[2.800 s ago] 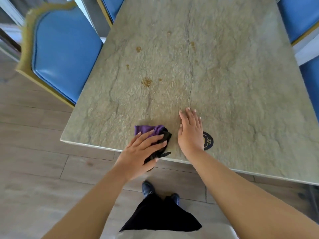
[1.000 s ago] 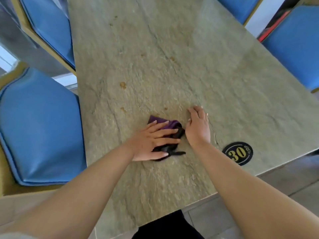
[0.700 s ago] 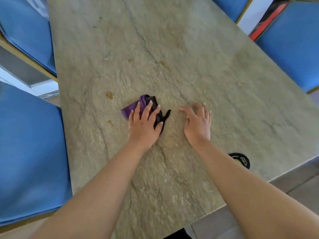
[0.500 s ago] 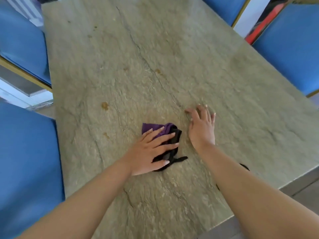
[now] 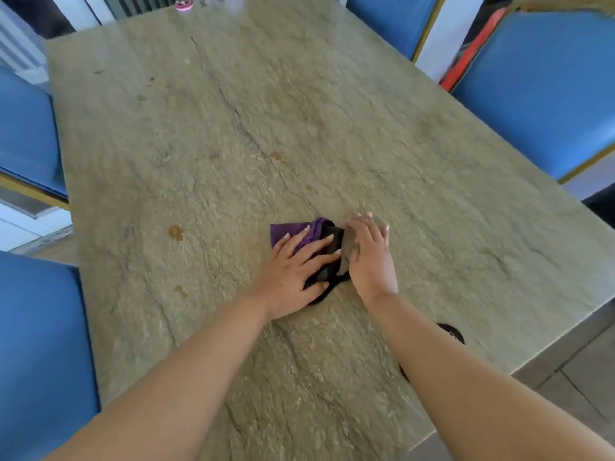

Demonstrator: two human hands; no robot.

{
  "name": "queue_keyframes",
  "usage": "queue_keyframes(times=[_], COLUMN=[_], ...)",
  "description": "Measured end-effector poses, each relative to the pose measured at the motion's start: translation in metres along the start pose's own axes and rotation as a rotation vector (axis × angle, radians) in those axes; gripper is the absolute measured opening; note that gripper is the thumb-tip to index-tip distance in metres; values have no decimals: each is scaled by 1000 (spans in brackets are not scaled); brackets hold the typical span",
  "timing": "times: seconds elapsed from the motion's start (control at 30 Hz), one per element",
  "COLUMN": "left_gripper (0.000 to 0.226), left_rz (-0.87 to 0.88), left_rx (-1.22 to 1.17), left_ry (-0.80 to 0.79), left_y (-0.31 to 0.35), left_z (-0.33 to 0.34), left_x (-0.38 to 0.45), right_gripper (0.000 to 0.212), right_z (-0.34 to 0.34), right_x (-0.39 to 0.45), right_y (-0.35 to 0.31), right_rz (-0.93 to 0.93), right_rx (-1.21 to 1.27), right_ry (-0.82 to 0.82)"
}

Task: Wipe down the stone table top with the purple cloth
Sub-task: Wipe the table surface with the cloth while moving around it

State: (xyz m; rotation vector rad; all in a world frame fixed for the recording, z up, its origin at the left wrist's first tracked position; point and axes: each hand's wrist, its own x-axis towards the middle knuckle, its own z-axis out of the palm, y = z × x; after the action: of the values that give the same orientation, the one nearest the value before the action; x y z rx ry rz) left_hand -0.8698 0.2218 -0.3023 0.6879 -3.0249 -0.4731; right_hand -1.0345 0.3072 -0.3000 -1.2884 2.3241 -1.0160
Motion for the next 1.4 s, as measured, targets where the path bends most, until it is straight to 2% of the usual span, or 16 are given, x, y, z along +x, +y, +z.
queue_keyframes(times=[0.1,0.17,0.23,0.27,0.37,0.47,0.67,0.8,0.9,1.07,1.13,1.2,1.3,1.4], left_gripper=[56,53,51,52,52,53,54,55,59,64,65,65,65,64], left_rz=[88,38,-122,-225,-452,-489,-526,-528,-522,-513,-504,-500,-492,-481], left_rx=[-172,-246,-227,-211,-138,-46,10,20,8,-117,-127,-108,-76,-99], left_ry=[-32,105,285,325,242,165,214,213,230,306,313,316,306,307], left_y=[-11,-23,-39,-47,-76,-94,-90,-91,-91,-91,-91,-90,-91,-95], left_z=[-17,-31,-42,-44,-41,-33,-21,-20,-20,-24,-25,-25,-22,-18], left_x=[-2,-1,0,0,-1,-3,-4,-5,-5,-6,-6,-6,-6,-6], right_gripper=[46,46,45,45,54,63,64,62,59,54,54,53,54,55], right_z=[-7,-6,5,14,46,53,38,53,77,77,53,32,25,49], right_x=[-1,-6,-16,-22,-35,-17,76,133,141,97,98,107,118,112], right_y=[-10,-28,-50,-60,-72,-60,-34,-45,-70,-70,-46,-22,-14,-40], right_rz=[120,101,-46,-132,-229,-120,259,295,83,-502,-566,-398,17,169], right_rx=[139,37,-125,-194,-407,-519,-598,-591,-613,-478,-415,-454,-538,-594], right_ry=[32,73,33,-27,-185,-213,-75,-86,-172,-366,-394,-309,-113,-75])
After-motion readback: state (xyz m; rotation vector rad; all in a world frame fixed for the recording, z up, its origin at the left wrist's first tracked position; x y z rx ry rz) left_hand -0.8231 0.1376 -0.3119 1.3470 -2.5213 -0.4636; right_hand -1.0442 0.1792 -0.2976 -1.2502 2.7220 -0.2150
